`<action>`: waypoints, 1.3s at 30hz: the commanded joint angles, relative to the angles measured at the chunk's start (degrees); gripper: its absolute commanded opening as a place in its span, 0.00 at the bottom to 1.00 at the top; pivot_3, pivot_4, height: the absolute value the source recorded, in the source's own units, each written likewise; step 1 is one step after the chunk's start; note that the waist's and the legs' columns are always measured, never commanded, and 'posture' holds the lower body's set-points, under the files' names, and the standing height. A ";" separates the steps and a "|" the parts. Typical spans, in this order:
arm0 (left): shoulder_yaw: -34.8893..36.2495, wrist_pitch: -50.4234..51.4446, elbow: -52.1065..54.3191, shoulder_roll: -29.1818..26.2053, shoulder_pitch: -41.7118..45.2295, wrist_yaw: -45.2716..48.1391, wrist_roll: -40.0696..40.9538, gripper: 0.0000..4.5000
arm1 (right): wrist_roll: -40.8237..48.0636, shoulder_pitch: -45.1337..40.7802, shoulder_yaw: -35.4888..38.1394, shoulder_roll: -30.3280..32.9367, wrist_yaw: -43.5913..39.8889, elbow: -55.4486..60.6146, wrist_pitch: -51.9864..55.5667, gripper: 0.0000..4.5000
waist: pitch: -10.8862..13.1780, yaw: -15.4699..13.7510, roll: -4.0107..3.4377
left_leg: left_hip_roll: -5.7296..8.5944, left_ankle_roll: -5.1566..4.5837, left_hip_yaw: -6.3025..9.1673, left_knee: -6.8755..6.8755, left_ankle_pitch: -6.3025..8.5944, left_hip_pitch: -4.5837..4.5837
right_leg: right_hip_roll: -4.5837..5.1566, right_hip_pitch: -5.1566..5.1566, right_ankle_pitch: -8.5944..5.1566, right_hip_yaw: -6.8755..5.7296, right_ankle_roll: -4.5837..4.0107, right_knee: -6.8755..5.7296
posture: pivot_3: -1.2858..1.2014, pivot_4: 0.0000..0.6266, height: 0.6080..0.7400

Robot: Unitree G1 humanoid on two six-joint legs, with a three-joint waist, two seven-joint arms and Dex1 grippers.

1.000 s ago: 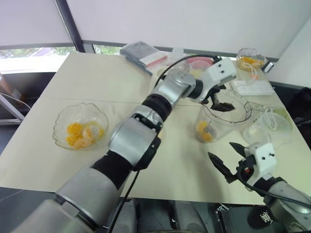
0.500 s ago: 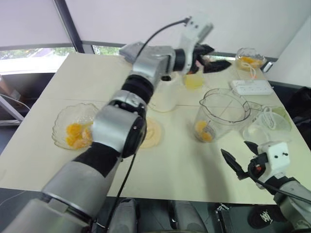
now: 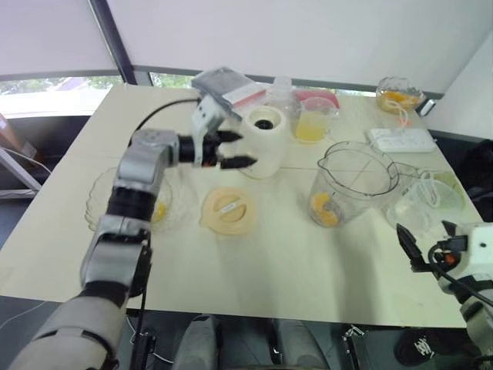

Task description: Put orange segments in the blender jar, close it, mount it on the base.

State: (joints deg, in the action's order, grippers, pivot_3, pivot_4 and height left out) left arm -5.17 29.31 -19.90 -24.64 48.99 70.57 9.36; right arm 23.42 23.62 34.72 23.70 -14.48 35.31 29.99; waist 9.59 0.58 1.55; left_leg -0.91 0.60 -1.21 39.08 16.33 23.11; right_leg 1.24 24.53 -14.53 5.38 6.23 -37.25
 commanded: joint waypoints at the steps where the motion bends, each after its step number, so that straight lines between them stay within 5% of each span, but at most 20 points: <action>1: -2.55 2.26 10.74 -1.98 -3.48 5.52 4.75 0.99 | -2.23 0.22 3.40 -1.72 2.71 0.30 -3.82 1.00 | 0.00 0.07 -0.02 | 0.00 0.00 -0.01 0.01 0.00 0.00 | 0.03 0.00 0.00 0.00 -0.01 0.01 | 0.52 0.24 1.00; 15: -6.46 1.93 20.11 -0.68 -8.03 10.58 13.91 0.99 | -4.15 -2.38 7.51 -8.61 12.35 -2.73 -5.08 1.00 | -0.12 0.73 -0.25 | 0.06 0.00 -0.09 0.06 0.00 -0.58 | 0.15 -0.48 -0.12 0.17 -0.20 0.03 | 0.52 0.24 1.00; 39: -8.64 1.21 24.28 -2.83 -10.65 1.29 11.91 0.99 | -7.49 -20.08 2.52 -4.27 12.86 -29.20 -11.87 1.00 | -0.12 2.06 -0.32 | 0.06 0.00 -0.14 0.01 0.00 -0.68 | 0.17 -0.56 -0.12 0.28 -0.21 0.07 | 0.52 0.24 1.00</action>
State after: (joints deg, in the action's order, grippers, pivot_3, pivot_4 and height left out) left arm -14.66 30.53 1.93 -27.15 38.27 72.37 20.50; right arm 16.35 4.46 37.02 18.18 -1.94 6.13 19.92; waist 9.47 2.64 1.24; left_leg -0.84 0.60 -1.35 39.10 16.33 22.43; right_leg 1.40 23.97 -14.65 5.65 6.02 -37.18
